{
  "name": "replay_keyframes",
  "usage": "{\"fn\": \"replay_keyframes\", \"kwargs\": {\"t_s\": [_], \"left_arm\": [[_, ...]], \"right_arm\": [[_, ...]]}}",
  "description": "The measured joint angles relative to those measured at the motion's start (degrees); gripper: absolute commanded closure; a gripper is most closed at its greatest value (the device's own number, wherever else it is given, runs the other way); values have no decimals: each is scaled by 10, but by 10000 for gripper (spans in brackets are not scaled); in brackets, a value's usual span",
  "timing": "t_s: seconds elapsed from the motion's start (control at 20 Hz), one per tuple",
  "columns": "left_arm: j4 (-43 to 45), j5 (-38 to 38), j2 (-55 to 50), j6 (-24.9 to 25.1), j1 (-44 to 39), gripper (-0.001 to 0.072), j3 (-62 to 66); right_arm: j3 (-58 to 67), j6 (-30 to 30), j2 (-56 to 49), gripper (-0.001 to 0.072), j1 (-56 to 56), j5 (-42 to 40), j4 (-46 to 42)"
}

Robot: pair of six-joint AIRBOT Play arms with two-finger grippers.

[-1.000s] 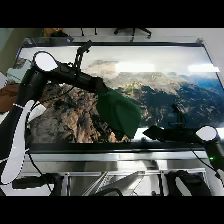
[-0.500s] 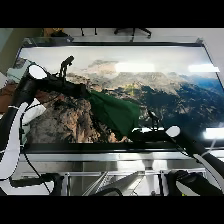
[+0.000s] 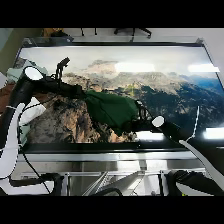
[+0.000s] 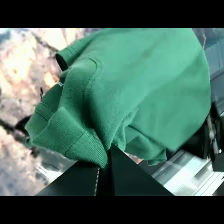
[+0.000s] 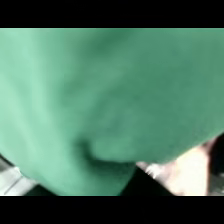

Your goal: Fold the shirts.

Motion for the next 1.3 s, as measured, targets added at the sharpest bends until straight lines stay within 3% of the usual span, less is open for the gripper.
{"fn": "replay_keyframes", "kwargs": {"t_s": [0.35, 0.6, 0.8, 1.05, 1.3], "left_arm": [[-2, -12, 47, 6, 17, 695, 14], [-6, -36, 188, -17, 22, 694, 120], [-3, -40, 304, -49, 12, 694, 225], [30, -31, 382, -65, 8, 694, 269], [54, -23, 337, -54, 7, 693, 181]], "right_arm": [[91, -4, 72, 687, -34, 84, -44], [293, 15, 178, 687, -107, 226, -63], [467, 18, 223, 687, -124, 291, -67], [565, 20, 229, 686, -129, 333, -81], [582, 20, 136, 687, -130, 365, -115]]}}
